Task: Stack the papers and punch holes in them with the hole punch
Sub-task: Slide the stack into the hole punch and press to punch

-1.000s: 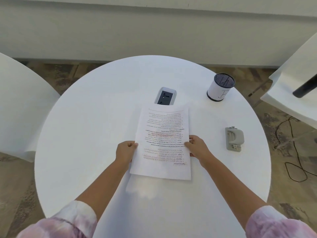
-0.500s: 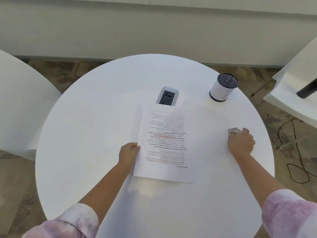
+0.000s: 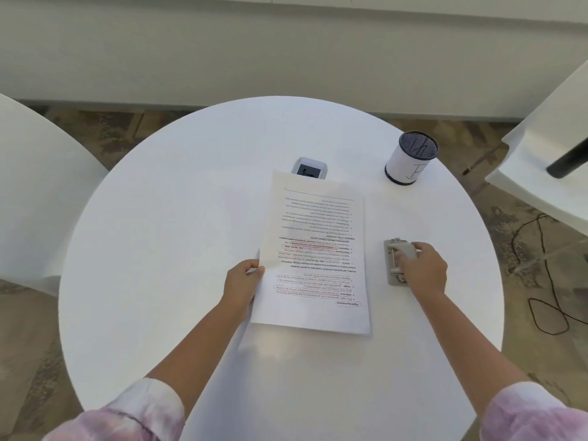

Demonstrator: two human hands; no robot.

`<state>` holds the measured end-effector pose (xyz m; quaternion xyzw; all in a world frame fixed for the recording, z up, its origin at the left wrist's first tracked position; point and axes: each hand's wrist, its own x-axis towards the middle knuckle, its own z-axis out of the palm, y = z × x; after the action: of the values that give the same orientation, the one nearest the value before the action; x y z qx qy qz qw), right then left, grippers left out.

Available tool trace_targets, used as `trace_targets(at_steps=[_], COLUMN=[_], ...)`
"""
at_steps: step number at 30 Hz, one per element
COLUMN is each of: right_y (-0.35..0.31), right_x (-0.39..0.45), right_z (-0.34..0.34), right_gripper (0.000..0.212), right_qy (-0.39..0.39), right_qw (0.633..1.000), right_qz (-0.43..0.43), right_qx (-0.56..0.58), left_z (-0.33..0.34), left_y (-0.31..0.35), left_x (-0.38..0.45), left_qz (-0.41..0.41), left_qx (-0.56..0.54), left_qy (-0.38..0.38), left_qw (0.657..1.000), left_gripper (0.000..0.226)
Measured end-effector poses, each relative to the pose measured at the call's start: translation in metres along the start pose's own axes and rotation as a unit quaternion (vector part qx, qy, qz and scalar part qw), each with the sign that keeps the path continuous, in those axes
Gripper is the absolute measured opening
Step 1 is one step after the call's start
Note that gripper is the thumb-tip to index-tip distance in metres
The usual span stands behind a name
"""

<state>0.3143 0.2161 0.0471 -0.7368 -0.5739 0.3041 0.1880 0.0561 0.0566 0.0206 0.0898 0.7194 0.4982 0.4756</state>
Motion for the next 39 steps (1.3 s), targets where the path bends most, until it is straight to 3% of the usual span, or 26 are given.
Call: trace_targets(at_steps=[6,16,33,39], right_y=[-0.004,-0.004,-0.005,-0.004], right_x=[-0.022,-0.035,-0.037,-0.033], right_z=[0.015,0.023,0.027,0.029], right_gripper=[0.032,0.033,0.030,0.034], right_qy=[-0.031,-0.039,-0.040,-0.043], right_qw=[0.999,0.999,0.998,0.996], right_qz=[-0.022,-0.029,-0.032,-0.028], right_qx=[0.022,0.022,0.032,0.069], left_z=[-0.003,-0.005,0.021,0.020], left_y=[-0.006,-0.009,-0.007,-0.014], left_x=[0.002,0.001,-0.014,-0.007], left_qz=[-0.003,-0.037,0.003,0.069], left_qx=[0.030,-0.021,-0.004,0.105], left_qy=[-0.011,-0.026,-0.038,-0.040], left_qw=[0.999,0.999,0.999,0.991], left_gripper=[0.011,0.011,0.014,0.046])
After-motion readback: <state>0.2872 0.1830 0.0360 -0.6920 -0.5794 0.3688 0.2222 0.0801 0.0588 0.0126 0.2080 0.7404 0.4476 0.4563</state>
